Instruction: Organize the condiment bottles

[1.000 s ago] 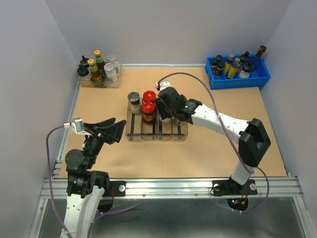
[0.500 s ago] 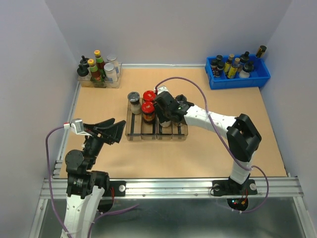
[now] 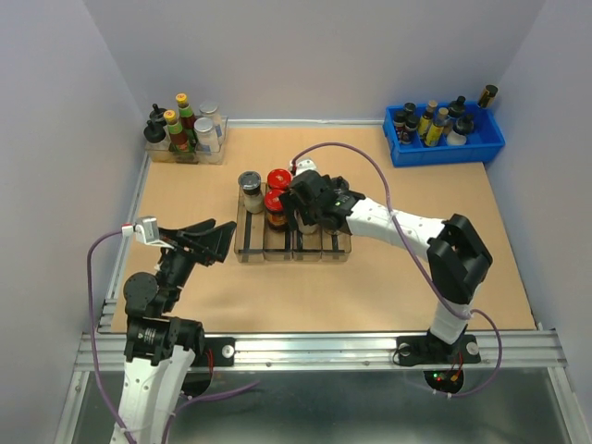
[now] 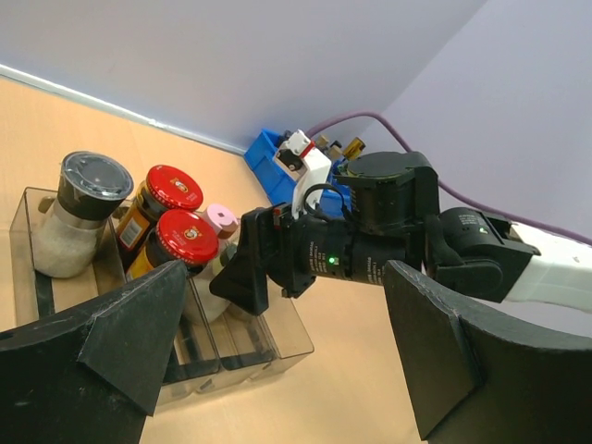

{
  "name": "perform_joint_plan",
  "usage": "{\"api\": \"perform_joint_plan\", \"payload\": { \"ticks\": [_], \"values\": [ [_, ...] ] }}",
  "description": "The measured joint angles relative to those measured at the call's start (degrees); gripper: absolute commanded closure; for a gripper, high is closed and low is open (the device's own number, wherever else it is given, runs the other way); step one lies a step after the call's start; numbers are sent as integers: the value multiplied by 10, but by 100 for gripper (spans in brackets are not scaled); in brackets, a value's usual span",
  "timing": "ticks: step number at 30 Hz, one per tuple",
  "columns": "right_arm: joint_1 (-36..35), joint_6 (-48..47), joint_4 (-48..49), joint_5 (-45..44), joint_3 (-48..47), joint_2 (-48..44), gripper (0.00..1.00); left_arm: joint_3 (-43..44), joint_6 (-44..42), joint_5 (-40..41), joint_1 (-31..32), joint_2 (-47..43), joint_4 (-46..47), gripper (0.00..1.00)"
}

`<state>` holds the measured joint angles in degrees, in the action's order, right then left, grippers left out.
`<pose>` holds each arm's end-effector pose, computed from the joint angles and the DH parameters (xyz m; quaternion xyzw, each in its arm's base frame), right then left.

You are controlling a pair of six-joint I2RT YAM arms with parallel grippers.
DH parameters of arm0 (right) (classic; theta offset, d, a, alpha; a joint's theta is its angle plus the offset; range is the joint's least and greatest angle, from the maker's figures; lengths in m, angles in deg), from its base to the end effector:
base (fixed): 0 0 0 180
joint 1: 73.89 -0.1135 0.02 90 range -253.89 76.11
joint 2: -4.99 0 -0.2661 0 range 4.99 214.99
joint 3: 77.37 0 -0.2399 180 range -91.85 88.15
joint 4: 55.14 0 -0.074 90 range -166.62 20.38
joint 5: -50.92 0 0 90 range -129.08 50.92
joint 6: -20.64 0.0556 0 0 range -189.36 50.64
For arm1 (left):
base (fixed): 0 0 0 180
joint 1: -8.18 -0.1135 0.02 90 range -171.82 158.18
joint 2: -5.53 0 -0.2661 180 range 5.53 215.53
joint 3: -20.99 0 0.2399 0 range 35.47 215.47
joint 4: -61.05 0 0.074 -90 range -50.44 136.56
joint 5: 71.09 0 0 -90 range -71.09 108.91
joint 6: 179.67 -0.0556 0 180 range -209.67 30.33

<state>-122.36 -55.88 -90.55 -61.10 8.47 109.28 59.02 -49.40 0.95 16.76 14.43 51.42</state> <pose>0.2873 0.2929 0.2396 -0.2042 0.8883 0.0396 0.4094 0.0827 -0.0298 0.3138 -0.0330 0.5832 -0.4156 0.6972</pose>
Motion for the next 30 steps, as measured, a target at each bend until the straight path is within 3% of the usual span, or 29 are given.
{"api": "perform_joint_plan", "payload": {
  "ticks": [6, 16, 23, 30],
  "values": [
    [0, 0, -1, 6, 29, -68, 0, 15, -5, 0, 0, 16, 0, 1],
    [0, 19, 20, 22, 119, -359, 0, 45, -19, -5, 0, 59, 26, 1],
    [0, 69, 23, -29, 273, -505, 0, 58, -26, -20, 0, 121, 53, 1],
    [0, 131, 0, -47, 385, -731, 0, 73, -43, -29, 0, 145, 59, 1]
  ]
}}
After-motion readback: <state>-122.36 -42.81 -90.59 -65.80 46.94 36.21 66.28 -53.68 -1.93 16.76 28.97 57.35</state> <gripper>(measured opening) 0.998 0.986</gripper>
